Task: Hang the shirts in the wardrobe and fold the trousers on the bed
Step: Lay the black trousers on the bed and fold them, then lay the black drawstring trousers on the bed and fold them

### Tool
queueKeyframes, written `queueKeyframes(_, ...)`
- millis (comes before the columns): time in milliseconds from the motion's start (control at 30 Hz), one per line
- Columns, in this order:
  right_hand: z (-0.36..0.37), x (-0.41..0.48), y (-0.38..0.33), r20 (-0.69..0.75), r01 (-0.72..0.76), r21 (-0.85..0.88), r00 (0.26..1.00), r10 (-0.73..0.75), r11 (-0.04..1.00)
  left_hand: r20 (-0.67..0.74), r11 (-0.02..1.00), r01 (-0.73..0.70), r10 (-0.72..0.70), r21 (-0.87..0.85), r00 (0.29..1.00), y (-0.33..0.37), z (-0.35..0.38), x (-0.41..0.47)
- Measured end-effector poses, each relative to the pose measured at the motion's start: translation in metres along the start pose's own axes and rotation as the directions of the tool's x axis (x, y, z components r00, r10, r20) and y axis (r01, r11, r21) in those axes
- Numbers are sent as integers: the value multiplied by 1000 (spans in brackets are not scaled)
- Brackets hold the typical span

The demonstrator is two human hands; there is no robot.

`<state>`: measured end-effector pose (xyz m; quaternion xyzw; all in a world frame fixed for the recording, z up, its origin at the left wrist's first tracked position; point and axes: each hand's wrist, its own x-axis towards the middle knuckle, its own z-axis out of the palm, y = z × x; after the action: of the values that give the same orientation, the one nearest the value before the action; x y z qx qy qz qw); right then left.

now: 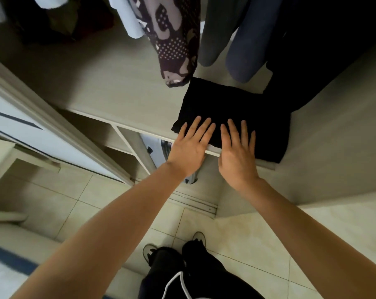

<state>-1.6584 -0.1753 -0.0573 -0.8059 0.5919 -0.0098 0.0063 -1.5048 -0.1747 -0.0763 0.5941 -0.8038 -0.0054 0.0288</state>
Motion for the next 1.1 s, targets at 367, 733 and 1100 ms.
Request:
queueKeyframes(367,16,-9,-122,145,409,139,892,-427,902,17,908,375,-379,-188,925,-87,5,-159)
queueKeyframes(733,50,-57,-309,297,759,324,485,-823,564,166,436,860,-858,-264,486,-136,27,-380)
queueKeyframes(1100,80,-155,-447,415,925,357,-30,-909,133,330,-249,944,-929,-216,-169,-58,59,-544)
